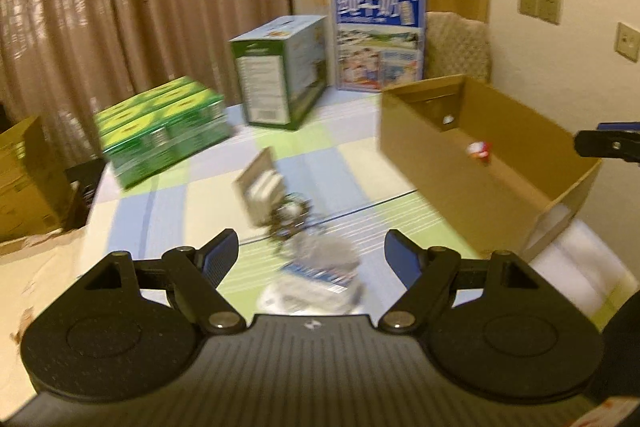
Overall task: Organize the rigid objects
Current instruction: 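Grasp the blue floss box with the right tool while the left tool approaches the white remote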
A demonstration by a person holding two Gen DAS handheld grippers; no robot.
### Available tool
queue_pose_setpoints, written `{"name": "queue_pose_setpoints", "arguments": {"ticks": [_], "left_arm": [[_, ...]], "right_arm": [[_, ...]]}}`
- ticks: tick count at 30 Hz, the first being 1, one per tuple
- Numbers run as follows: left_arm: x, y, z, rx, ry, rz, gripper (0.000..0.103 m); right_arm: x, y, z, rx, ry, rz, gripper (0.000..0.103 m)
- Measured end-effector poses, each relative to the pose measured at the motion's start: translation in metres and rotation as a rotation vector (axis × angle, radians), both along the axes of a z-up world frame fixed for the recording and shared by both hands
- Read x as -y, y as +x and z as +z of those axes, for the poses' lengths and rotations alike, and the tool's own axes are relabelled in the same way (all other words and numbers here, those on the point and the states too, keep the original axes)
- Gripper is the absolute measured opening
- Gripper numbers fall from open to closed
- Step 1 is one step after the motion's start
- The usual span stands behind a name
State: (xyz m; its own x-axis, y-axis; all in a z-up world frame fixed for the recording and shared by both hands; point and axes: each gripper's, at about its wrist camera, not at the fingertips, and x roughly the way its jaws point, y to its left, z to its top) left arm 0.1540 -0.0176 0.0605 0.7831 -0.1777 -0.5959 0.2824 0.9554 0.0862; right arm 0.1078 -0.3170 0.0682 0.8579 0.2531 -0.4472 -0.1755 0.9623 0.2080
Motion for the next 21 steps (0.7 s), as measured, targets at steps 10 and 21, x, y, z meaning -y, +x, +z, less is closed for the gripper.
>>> {"name": "queue_pose_setpoints", "arguments": {"ticks": [10,21], "left_arm": [[-0.056,0.0,-0.044,-0.069,0.022,0.095,0.077],[-0.072,0.029,-0.093,-0.133,0.011,0.103,0.077]], "right_arm": [[-0.056,0.02,-0.045,-0.065,-0.031,0.118,0.078],[-0.105,0.072,-0.1,-0.135,-0.035,0.299,0.078]]}}
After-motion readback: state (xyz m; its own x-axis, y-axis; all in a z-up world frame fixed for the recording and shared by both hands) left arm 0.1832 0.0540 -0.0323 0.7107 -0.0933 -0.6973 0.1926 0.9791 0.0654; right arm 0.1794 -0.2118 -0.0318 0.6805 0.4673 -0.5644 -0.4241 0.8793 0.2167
